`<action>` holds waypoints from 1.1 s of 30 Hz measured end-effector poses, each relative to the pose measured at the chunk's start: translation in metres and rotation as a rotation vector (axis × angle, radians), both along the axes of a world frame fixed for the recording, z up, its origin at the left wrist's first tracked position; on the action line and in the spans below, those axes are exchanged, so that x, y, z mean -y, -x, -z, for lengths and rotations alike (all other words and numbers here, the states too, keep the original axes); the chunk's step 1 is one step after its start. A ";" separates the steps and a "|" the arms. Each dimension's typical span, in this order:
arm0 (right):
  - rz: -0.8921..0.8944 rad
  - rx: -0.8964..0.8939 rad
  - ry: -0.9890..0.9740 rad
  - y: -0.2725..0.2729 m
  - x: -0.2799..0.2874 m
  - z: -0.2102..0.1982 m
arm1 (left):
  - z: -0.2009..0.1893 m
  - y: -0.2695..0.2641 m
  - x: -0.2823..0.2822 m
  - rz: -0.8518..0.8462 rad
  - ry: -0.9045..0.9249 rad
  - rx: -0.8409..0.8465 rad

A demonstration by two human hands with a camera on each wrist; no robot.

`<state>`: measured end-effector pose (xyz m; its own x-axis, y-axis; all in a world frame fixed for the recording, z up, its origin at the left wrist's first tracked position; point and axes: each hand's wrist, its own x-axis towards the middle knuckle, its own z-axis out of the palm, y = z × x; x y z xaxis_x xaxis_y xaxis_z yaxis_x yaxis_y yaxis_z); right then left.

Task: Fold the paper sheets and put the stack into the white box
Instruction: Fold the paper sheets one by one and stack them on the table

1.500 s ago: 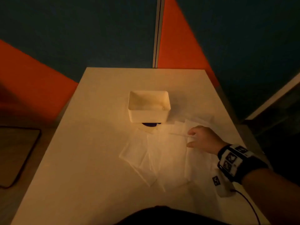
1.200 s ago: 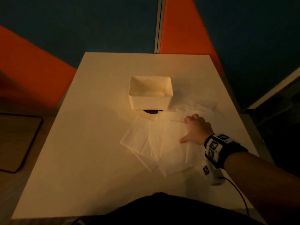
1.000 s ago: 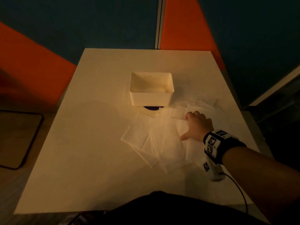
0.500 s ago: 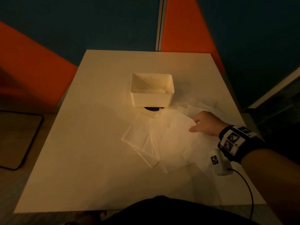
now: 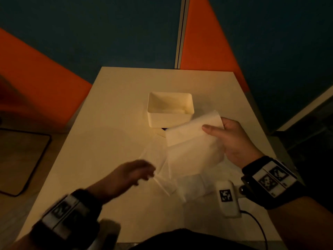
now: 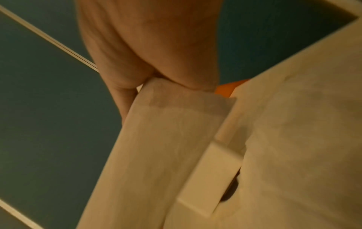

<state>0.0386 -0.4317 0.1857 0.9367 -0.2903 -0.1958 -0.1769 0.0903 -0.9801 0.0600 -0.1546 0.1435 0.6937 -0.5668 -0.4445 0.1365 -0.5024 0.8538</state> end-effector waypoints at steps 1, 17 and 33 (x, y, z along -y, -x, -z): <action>0.010 0.025 -0.049 -0.001 -0.006 -0.001 | -0.008 -0.007 0.012 -0.045 0.104 -0.074; -0.090 -0.014 -0.163 -0.001 -0.007 0.009 | -0.028 -0.037 0.072 -0.441 0.584 -0.081; -0.343 -0.013 0.078 -0.015 0.002 -0.003 | -0.044 -0.058 0.055 0.033 0.467 -0.159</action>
<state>0.0533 -0.4335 0.1886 0.9799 0.0266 -0.1980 -0.1964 -0.0519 -0.9791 0.1176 -0.2093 0.1872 0.6165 -0.7511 -0.2360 0.2735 -0.0767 0.9588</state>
